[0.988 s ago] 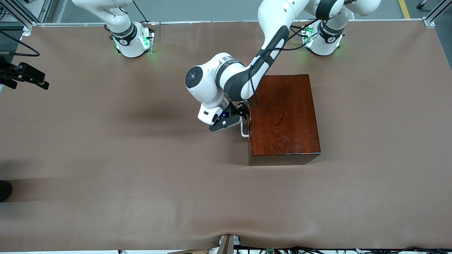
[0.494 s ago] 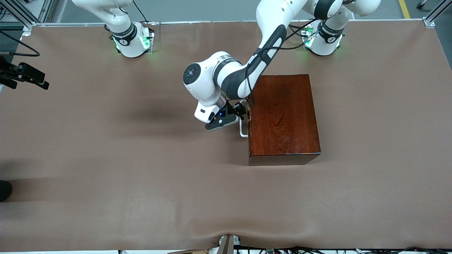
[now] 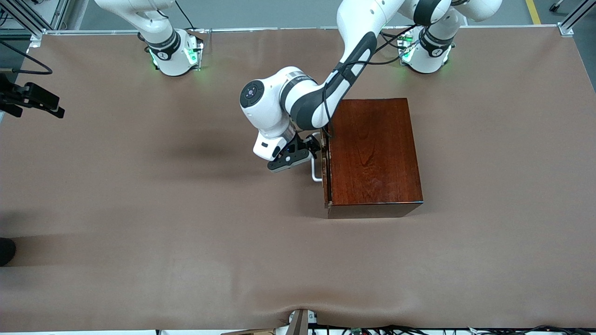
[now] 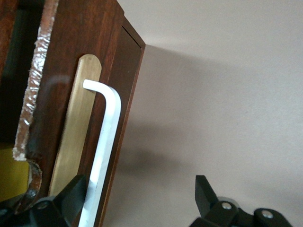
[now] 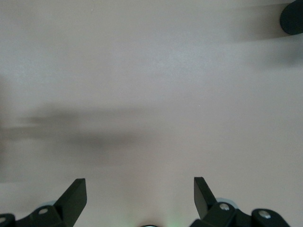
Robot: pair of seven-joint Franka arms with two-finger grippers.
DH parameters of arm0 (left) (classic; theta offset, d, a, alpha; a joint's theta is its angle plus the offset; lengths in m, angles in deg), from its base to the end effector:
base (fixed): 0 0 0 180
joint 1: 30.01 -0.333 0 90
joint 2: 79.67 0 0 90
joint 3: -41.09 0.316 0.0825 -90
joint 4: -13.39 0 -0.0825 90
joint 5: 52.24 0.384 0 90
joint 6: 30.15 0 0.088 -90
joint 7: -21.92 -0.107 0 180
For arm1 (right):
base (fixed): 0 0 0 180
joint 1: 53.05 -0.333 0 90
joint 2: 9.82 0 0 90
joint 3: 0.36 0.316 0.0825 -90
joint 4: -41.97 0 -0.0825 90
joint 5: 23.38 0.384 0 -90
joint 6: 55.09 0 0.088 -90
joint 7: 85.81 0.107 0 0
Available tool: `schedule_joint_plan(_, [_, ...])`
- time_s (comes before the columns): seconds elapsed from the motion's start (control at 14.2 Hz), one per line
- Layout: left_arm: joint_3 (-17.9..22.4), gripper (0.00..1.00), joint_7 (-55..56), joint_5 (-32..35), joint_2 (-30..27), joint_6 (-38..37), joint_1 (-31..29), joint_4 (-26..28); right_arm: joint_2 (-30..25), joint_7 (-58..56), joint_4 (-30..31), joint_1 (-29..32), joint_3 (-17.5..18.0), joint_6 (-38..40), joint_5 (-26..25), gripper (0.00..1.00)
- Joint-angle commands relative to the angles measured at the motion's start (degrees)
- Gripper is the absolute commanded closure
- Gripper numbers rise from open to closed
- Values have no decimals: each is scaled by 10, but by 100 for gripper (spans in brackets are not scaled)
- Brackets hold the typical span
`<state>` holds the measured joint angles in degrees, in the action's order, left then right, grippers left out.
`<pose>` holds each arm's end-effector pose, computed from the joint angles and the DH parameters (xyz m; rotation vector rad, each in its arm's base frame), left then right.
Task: Open drawer, take yellow block, close drawer
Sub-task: 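Pull the drawer handle outward with the left gripper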
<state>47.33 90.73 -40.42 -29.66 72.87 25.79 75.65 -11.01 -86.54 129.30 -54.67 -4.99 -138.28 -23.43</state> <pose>0.4819 -0.5780 0.2894 -2.8332 -0.3430 -0.2355 0.5351 -0.0288 0.6474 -3.1374 0.0625 0.0808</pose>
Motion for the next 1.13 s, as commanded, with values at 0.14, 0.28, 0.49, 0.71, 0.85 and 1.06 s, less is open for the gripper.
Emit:
schedule_joint_plan(0.14, [-14,0,58,-9,14,55,4,-14,5,-1,-12,11,7,7,0,0])
schedule_joint_plan(0.28, [-15,0,66,-9,14,62,4,-15,5,-1,-12,11,7,7,0,0])
schedule_joint_plan(0.49, [-16,0,79,-16,18,75,12,-15,5,-1,-12,13,7,7,0,0])
schedule_joint_plan(0.71, [-18,0,83,-18,18,82,13,-20,5,-1,-12,11,7,7,0,0])
schedule_joint_plan(0.85, [-19,0,86,-18,23,91,19,-20,5,-1,-12,12,7,5,0,0])
schedule_joint_plan(1.06, [-23,0,88,-18,25,96,19,-22,8,-2,-13,12,7,3,-1,0])
